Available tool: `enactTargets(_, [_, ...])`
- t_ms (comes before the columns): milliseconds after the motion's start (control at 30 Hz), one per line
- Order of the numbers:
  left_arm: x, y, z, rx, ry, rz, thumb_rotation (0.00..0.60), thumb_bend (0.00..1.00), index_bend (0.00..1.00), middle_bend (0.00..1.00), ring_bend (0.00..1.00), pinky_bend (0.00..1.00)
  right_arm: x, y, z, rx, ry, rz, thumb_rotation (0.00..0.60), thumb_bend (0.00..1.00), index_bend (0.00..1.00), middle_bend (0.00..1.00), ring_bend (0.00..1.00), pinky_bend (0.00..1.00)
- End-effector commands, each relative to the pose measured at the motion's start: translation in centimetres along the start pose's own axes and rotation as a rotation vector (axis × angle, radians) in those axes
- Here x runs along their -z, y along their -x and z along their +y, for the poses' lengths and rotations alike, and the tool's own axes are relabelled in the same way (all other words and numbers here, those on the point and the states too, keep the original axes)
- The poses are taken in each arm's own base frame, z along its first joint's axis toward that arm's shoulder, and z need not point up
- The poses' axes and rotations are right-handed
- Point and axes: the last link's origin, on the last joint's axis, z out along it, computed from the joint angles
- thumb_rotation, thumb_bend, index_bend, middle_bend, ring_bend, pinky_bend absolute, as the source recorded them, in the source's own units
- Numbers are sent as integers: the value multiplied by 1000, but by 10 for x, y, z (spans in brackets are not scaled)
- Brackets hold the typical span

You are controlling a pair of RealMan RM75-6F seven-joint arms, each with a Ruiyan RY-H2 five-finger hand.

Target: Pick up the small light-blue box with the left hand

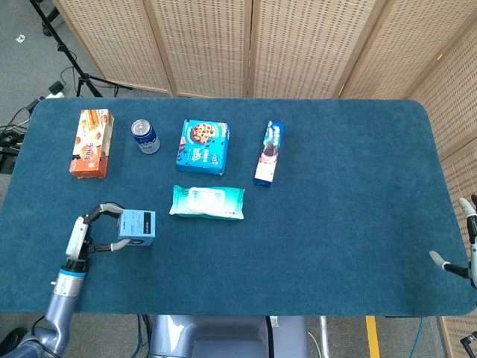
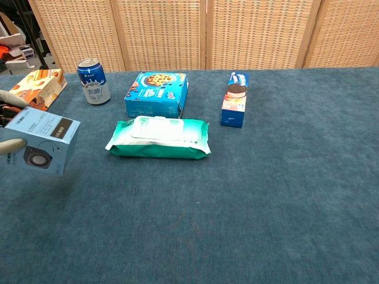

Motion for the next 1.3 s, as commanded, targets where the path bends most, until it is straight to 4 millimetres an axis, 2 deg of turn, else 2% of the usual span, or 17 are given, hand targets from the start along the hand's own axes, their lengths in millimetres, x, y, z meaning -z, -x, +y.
enactTargets(33, [6,15,-10,79,-8,24,600,1,430,469,407,492,0,0,0,0,0,0,600,0,0,0,0,0])
enactTargets(200, [7,14,-15,70,-27,24,600,0,429,465,407,492,0,0,0,-1,0,0,600,0,0,0,0,0])
enactTargets(233, [7,13,-16,65,-33,22,600,0,428,439,399,492,0,0,0,-1,1,1,600,0,0,0,0,0])
enactTargets(300, [8,12,-18,51,-47,24,600,0,415,306,286,450,0,-1,0,-3,2,3,600,0,0,0,0,0])
enactTargets(367, [10,11,-19,27,-58,3,600,0,352,86,66,300,0,-1,1,-4,2,4,600,0,0,0,0,0])
enactTargets(433, [11,8,-20,11,-65,-18,600,0,286,8,1,194,0,-1,1,-5,2,3,600,0,0,0,0,0])
enactTargets(533, [13,4,-19,-26,-66,-36,600,0,233,0,0,128,0,-1,1,-5,0,4,600,0,0,0,0,0])
enactTargets(700, [18,-4,-10,-54,-36,-44,600,0,192,0,0,88,1,-2,1,-7,0,6,600,0,0,0,0,0])
enactTargets(867, [28,-16,8,-93,35,-55,600,0,167,0,0,71,1,-3,1,-11,1,10,600,0,0,0,0,0])
enactTargets(967, [31,-26,21,-192,84,-73,600,0,163,0,0,71,2,-4,1,-14,0,12,600,0,0,0,0,0])
enactTargets(1133, [30,-32,45,-338,73,-150,600,0,163,0,0,69,2,-5,2,-19,-2,14,600,0,0,0,0,0])
enactTargets(1300, [14,-26,67,-487,-39,-241,600,0,162,0,0,53,3,-6,2,-21,-4,16,600,0,0,0,0,0])
